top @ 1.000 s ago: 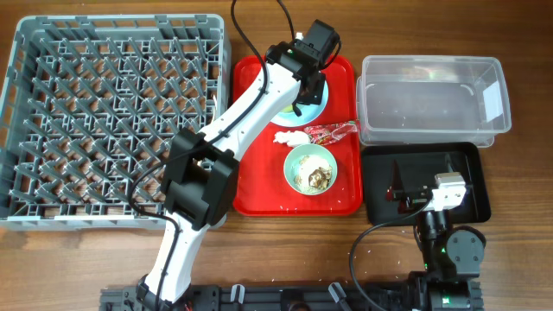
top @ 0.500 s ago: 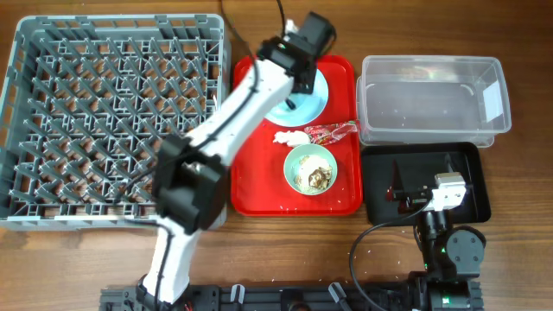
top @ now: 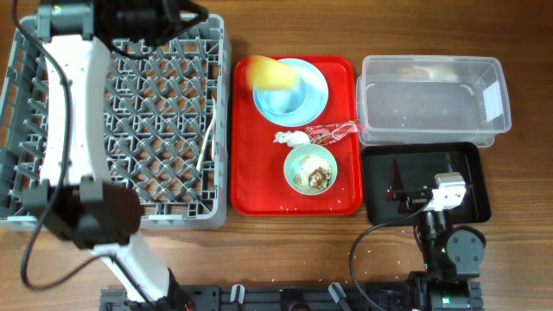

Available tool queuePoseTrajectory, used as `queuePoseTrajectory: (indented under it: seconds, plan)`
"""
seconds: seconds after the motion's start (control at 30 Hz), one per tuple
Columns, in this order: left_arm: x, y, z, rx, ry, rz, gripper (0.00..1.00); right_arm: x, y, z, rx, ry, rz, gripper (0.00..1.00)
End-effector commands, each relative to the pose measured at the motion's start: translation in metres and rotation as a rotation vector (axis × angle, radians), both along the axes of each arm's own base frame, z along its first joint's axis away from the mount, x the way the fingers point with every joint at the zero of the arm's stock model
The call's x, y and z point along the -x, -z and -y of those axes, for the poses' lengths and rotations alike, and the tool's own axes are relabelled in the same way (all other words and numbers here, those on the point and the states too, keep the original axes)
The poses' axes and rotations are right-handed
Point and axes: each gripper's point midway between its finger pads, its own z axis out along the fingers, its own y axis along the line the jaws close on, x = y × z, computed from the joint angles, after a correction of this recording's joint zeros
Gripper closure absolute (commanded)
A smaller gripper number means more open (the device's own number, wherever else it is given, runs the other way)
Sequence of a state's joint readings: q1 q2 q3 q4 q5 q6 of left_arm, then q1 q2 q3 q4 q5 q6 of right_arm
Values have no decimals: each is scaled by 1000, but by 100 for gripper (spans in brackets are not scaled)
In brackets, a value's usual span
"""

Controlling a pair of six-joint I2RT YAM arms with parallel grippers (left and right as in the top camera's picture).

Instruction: Sort waste into correct bins and load items into the dishwasher rack

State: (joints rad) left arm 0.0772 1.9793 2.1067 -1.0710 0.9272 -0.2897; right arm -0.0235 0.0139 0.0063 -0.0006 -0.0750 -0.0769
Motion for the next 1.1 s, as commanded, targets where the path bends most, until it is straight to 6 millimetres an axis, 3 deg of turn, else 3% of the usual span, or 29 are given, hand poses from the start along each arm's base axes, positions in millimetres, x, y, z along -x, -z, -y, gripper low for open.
queuePoseTrajectory:
  seconds: [0.0, 0.1, 0.2, 0.27, 0.43, 0.5, 0.57, 0.63, 0.67, 0.7, 0.8, 0.87, 0.97, 1.07]
  plan:
    - [2, 31, -13, 132, 53, -120, 96, 0, -1, 1, 0, 5, 6, 0]
    - [21, 53, -12, -6, 81, -164, 96, 0, -1, 1, 0, 5, 6, 0]
    - [32, 46, 3, -86, 105, -140, 96, 0, -1, 1, 0, 5, 6, 0]
    - [37, 43, 20, -167, 121, -110, 96, 0, -1, 1, -1, 5, 6, 0]
    - [31, 70, 81, -573, 105, -2, 95, 0, -1, 1, 0, 5, 6, 0]
    - [29, 84, 107, -703, 126, 60, 81, 0, -1, 1, 0, 5, 6, 0]
    - [26, 102, 135, -713, 168, 81, 71, 0, -1, 1, 0, 5, 6, 0]
    - [20, 115, 139, -712, 178, 68, 66, 0, -1, 1, 0, 5, 6, 0]
    - [17, 126, 140, -706, 183, 52, 50, 0, -1, 1, 0, 5, 6, 0]
    - [13, 135, 139, -703, 187, 36, 44, 0, -1, 1, 0, 5, 6, 0]
    - [9, 167, 141, -671, 247, -13, 42, 0, -1, 1, -1, 5, 6, 0]
    - [14, 180, 155, -580, 388, 13, 40, 0, -1, 1, 0, 5, 6, 0]
    - [10, 189, 155, -525, 439, 26, 38, 0, -1, 1, 0, 5, 6, 0]
    - [-2, 183, 146, -480, 417, 48, 42, 0, -1, 1, 0, 5, 6, 0]
